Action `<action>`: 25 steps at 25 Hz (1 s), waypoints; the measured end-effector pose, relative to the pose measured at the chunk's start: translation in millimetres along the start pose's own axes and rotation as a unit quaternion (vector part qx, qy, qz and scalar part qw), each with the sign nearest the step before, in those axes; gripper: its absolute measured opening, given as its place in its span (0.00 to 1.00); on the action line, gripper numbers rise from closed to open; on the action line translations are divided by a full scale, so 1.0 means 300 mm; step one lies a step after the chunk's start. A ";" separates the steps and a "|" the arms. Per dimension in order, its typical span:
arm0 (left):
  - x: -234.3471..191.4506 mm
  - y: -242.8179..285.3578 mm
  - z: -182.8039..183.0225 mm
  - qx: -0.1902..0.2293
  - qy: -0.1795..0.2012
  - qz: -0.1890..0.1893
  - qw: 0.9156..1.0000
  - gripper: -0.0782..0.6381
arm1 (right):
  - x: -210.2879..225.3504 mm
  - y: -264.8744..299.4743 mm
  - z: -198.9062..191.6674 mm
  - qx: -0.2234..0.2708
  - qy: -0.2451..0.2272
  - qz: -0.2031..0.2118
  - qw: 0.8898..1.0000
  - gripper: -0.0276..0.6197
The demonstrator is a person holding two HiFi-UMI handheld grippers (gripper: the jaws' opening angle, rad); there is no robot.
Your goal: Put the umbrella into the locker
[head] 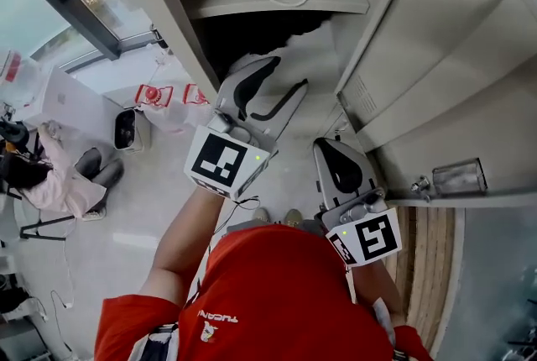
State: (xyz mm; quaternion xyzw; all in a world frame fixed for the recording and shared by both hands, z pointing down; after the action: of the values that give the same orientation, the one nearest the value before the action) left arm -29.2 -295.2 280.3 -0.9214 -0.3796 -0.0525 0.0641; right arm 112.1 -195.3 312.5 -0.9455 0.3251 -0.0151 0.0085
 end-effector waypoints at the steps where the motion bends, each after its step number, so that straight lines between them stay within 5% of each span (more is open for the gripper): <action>1: 0.012 -0.016 0.003 0.003 -0.010 0.002 1.000 0.38 | -0.001 0.005 0.005 0.004 -0.001 0.002 1.000 0.05; 14: 0.096 -0.213 0.029 0.047 -0.047 0.026 0.997 0.12 | -0.041 0.036 0.044 0.045 0.017 0.042 0.998 0.05; 25: 0.135 -0.327 0.010 0.024 -0.083 0.027 0.996 0.12 | -0.086 0.029 0.038 0.058 0.035 0.062 0.996 0.05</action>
State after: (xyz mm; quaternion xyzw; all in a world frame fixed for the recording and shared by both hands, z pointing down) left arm -69.7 -197.7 291.1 -0.9309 -0.3594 0.0350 0.0558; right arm 86.9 -186.2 300.2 -0.9205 0.3814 -0.0665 0.0533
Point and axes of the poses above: the fingertips, and each gripper's own axes: y forward along the fingers, x to its right, z out of its top, the point moved 8 cm from there along -y, backward along the fingers
